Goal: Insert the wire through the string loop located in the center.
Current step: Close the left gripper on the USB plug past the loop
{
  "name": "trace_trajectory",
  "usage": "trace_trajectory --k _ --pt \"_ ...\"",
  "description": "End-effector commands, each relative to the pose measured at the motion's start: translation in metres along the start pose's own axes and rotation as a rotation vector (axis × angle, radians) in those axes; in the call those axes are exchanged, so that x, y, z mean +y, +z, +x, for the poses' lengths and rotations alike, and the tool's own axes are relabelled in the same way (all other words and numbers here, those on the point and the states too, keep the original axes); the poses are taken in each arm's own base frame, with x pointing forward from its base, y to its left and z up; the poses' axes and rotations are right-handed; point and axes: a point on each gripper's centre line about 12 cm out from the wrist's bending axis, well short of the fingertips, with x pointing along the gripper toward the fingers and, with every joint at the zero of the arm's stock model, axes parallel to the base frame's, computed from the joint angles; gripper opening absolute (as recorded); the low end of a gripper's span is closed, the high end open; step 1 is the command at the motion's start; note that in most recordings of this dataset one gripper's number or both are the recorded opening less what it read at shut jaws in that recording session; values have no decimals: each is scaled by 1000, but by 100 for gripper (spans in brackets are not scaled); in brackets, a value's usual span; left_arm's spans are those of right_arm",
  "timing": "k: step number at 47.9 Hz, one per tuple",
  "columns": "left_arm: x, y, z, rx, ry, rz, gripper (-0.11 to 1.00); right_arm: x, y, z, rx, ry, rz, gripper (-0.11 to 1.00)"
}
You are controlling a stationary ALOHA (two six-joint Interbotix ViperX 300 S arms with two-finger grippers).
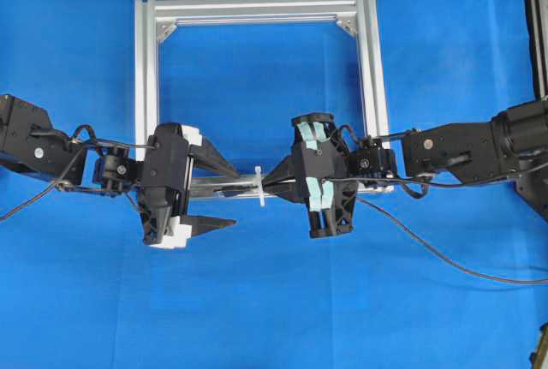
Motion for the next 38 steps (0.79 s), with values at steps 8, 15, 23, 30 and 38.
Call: trace_trajectory --k 8,15,23,30,38 --pt "-1 10 1 -29 -3 2 77 1 10 -2 -34 4 -1 -3" --pt "2 10 1 -20 4 -3 36 2 10 -2 -33 6 -2 -3" --pt "2 11 1 -22 5 -4 8 2 9 -2 -30 6 -8 -3" --pt "3 11 1 -22 6 -5 8 2 10 -2 -32 5 -8 -3" --pt "2 11 1 -22 5 -5 8 2 10 -1 -30 6 -9 -3"
